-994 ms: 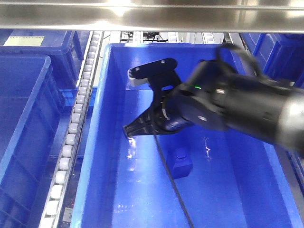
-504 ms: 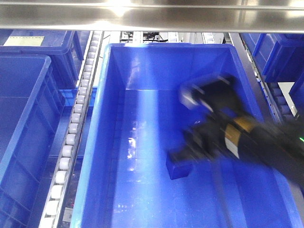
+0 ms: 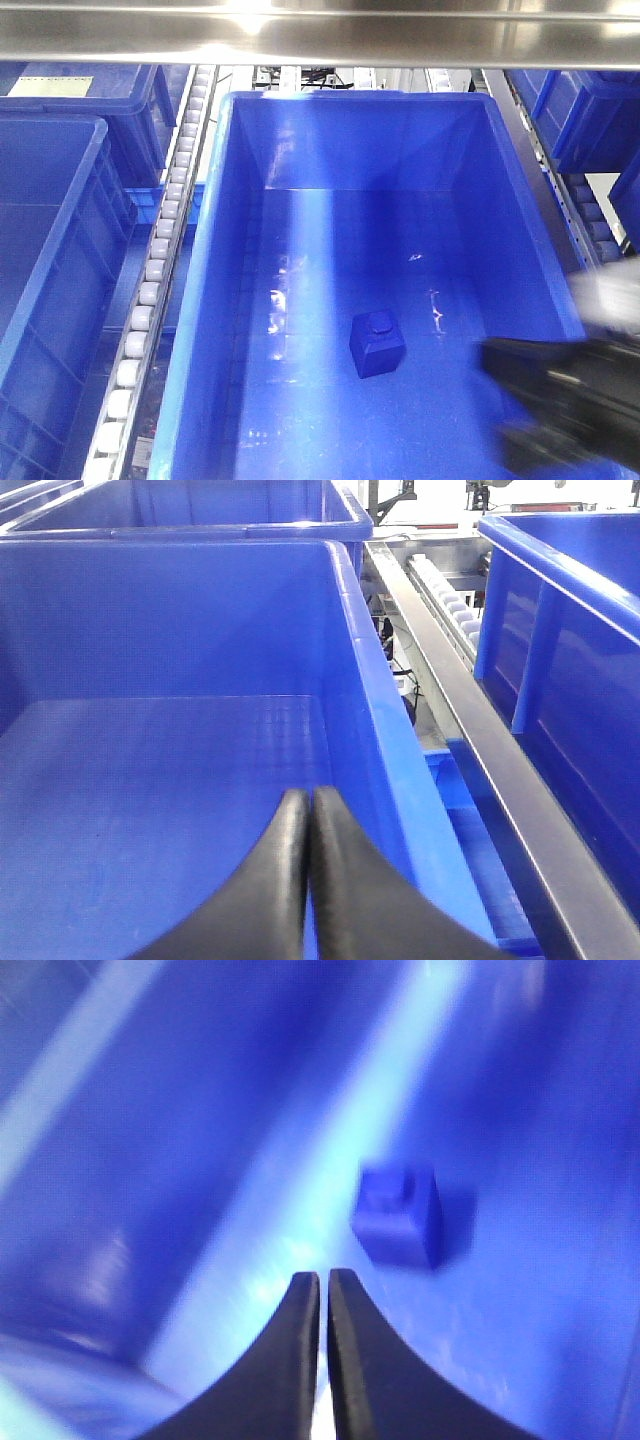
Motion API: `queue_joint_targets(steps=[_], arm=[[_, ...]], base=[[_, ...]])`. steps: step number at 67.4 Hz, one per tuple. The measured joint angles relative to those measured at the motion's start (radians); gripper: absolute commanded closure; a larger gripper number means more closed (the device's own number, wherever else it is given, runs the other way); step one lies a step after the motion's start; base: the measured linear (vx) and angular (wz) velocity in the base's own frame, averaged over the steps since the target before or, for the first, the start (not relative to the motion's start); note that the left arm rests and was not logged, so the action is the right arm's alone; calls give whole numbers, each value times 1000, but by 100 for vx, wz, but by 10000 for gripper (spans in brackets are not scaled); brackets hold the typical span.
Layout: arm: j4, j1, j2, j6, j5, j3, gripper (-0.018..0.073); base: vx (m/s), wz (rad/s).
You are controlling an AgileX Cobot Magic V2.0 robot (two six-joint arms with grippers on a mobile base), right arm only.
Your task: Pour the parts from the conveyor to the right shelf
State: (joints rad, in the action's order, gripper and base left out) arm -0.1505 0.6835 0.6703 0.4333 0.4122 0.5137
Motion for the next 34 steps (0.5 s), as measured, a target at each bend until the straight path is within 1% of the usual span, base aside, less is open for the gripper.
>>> queue_joint_targets(steps=[4,6,20,30,34], arm=[[0,-24,-76,0,-20,-28,562],[-1,-51,-112,0,-36,-43,562],[-48,-309,-328,1,-149,-162,562],[-53,-489,-469,1,-162,-254,562],[-53,-546,-522,1,-164,-292,562]], base=[[0,0],[0,0],[0,0],[0,0],[0,0]])
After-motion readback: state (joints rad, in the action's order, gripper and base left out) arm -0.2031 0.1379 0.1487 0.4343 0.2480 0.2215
